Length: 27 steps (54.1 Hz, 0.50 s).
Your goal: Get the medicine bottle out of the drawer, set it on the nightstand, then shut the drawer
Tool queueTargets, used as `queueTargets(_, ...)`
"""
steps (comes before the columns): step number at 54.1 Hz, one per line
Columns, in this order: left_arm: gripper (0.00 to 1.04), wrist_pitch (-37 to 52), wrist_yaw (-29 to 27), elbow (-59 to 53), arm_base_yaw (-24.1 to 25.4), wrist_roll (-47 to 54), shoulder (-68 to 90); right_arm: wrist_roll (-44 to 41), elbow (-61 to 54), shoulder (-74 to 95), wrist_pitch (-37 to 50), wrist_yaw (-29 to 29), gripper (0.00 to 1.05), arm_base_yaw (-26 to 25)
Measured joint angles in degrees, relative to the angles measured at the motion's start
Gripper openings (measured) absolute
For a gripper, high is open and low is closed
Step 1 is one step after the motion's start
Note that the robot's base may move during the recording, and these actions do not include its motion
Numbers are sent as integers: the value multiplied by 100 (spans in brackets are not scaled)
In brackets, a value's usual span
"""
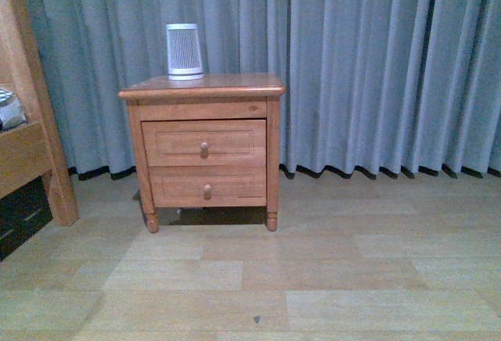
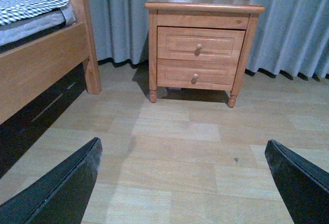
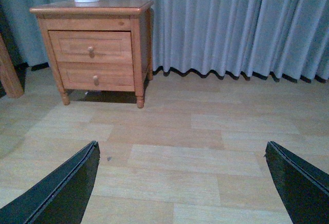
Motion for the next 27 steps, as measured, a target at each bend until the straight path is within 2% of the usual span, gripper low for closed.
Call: queueTargets(27,98,0,0,0,0,0,0,0,0,0,0,0,98,0)
